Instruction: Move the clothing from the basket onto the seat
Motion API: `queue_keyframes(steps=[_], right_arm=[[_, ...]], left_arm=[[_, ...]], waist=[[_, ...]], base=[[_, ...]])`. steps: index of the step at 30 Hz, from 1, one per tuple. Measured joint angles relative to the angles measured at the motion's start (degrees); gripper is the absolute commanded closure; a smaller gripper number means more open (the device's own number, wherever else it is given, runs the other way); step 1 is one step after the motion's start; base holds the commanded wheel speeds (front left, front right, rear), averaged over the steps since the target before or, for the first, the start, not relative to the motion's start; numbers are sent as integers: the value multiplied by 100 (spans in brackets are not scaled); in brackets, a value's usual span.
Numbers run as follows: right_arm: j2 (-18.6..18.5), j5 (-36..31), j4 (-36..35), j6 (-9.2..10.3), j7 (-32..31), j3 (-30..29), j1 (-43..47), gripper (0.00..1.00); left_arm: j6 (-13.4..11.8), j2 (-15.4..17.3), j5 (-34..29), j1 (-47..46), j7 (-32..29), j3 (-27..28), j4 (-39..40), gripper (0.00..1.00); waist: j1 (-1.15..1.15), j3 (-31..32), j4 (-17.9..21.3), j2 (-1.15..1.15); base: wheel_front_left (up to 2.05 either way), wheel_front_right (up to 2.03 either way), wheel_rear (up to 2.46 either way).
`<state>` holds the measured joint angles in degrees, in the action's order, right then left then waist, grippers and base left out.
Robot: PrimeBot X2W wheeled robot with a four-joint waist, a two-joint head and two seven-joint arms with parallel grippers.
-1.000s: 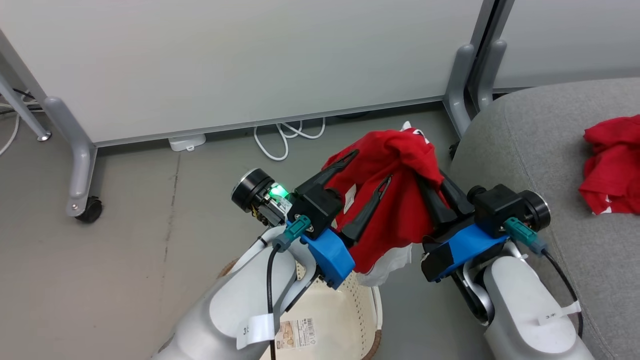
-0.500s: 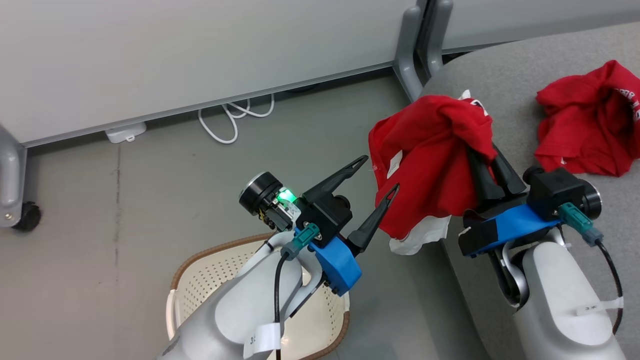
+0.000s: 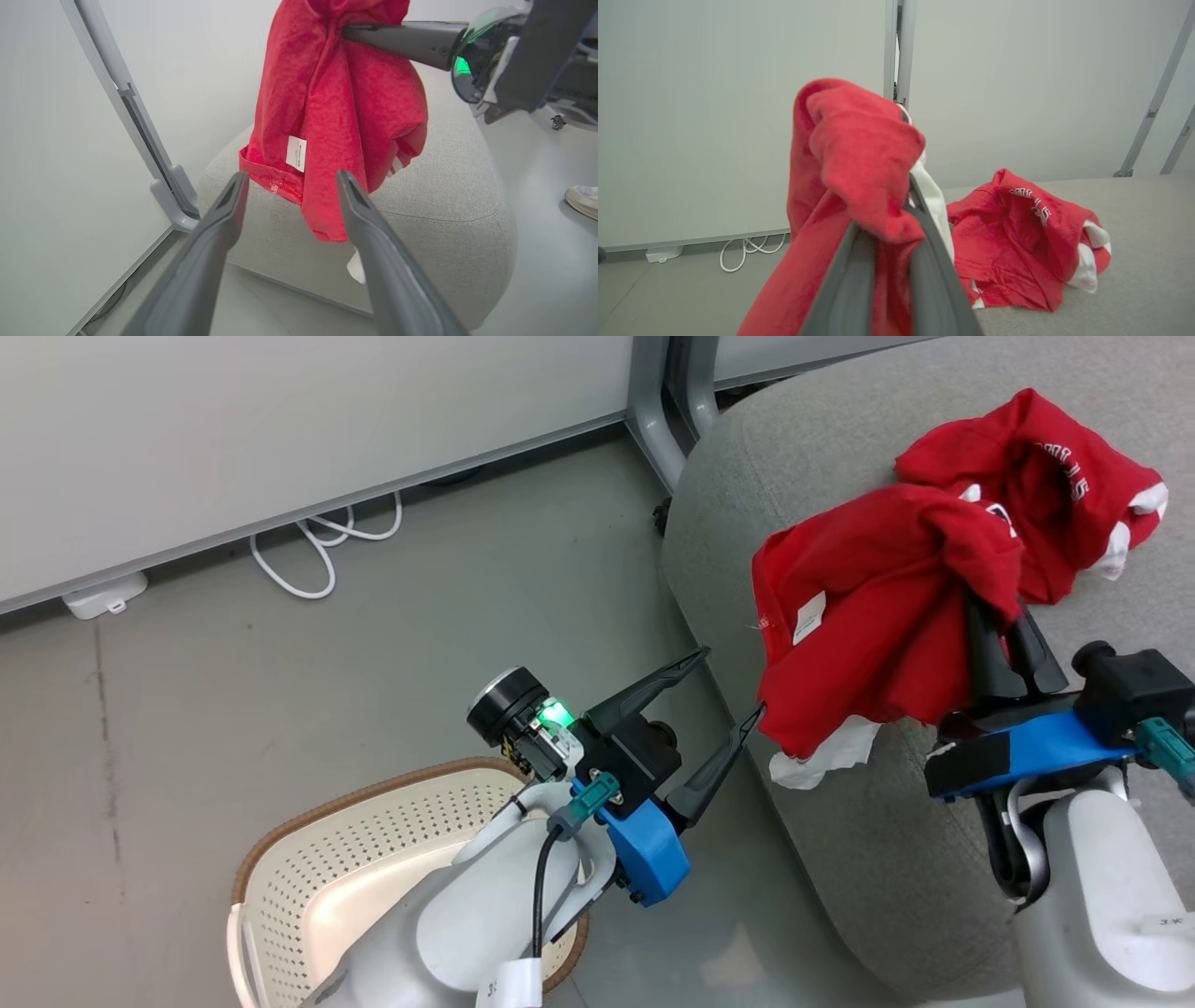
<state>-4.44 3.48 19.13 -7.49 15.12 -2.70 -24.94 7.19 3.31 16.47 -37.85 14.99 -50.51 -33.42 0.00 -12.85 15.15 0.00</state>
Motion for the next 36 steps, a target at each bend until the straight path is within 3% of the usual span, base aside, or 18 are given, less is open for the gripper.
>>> queue_keyframes(steps=[10,26,36], right_arm=[[31,-41,-143,0,0,-558,191,100],[62,-67,-183,0,0,-652,224,100],[-36,-40,-475,0,0,-652,-524,100]], left_arm=[[2,-8,13,-50,0,-222,-30,0],[24,-13,60,-107,0,-298,-29,0],[18,111,-29,-226,1,-142,75,0]], waist=[[0,-189,297,0],[0,-248,332,0],[0,-539,342,0]], base=[[0,0,0],[0,0,0],[0,0,0]])
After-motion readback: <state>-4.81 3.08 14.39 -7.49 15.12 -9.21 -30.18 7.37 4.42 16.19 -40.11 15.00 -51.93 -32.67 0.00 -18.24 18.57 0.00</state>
